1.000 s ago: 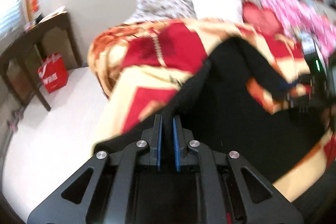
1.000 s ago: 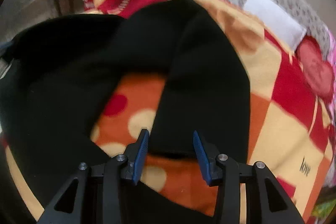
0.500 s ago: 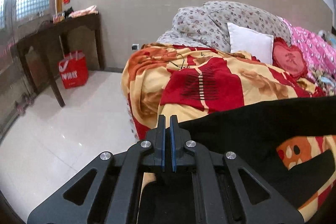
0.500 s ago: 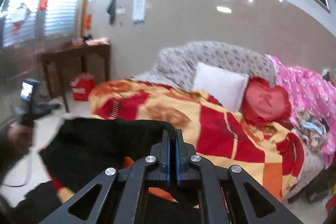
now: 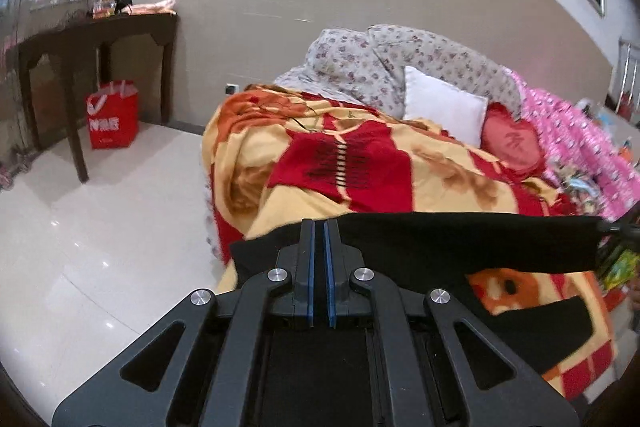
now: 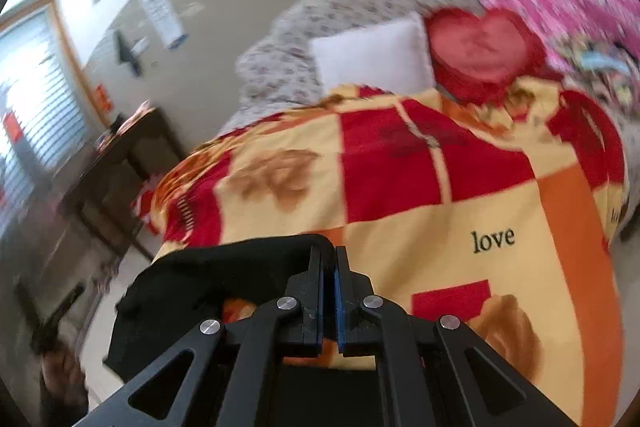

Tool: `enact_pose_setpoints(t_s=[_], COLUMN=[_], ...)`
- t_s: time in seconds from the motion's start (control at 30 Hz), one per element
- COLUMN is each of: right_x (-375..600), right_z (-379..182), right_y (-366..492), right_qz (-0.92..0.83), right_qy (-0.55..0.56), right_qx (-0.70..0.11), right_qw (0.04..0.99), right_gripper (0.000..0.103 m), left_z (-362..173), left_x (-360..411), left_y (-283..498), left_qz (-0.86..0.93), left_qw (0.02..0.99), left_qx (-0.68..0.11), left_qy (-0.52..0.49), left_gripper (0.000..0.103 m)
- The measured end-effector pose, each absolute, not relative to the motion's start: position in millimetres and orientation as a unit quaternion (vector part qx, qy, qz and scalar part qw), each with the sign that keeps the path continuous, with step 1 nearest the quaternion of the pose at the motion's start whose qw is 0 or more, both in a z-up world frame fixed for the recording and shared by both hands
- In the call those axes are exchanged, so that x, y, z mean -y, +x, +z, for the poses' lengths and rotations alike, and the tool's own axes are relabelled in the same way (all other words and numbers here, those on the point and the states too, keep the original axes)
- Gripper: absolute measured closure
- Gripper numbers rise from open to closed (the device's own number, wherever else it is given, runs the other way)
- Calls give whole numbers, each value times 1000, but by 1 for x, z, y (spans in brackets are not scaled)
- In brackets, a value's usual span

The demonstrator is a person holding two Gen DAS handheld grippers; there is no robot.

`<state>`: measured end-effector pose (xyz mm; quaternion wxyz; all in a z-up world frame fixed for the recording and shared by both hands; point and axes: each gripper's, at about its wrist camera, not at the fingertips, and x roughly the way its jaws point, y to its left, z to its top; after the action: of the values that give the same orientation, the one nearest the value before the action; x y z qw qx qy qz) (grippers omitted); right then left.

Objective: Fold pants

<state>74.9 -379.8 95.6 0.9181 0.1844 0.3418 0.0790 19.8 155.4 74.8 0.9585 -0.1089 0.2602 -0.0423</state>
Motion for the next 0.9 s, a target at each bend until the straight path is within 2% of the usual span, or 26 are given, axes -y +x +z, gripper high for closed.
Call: enact_pose_setpoints(t_s=[0.27,0.53,0.7,0.9], right_x=[411,420,424,443], right_z=[80,90,108,82], right_y=[107,89,61,65], right_qz=[45,53,75,51], right_qy=[228,223,233,241], right_qx=[-357,-358,-337,-361], right_qw=[905,905,909,899], right_gripper=[99,99,99,99], left_z=[51,28,1,-11], left_x=[-140,-138,-164,-168], left_y=[16,89,137,130], left_qz=[-78,-65,-42,-53], left_qw=[943,921,875,876], left_qx=[-301,-361,-445,-435], left_qy=[-119,-129,-186,-203], left_gripper=[100,100,98,98])
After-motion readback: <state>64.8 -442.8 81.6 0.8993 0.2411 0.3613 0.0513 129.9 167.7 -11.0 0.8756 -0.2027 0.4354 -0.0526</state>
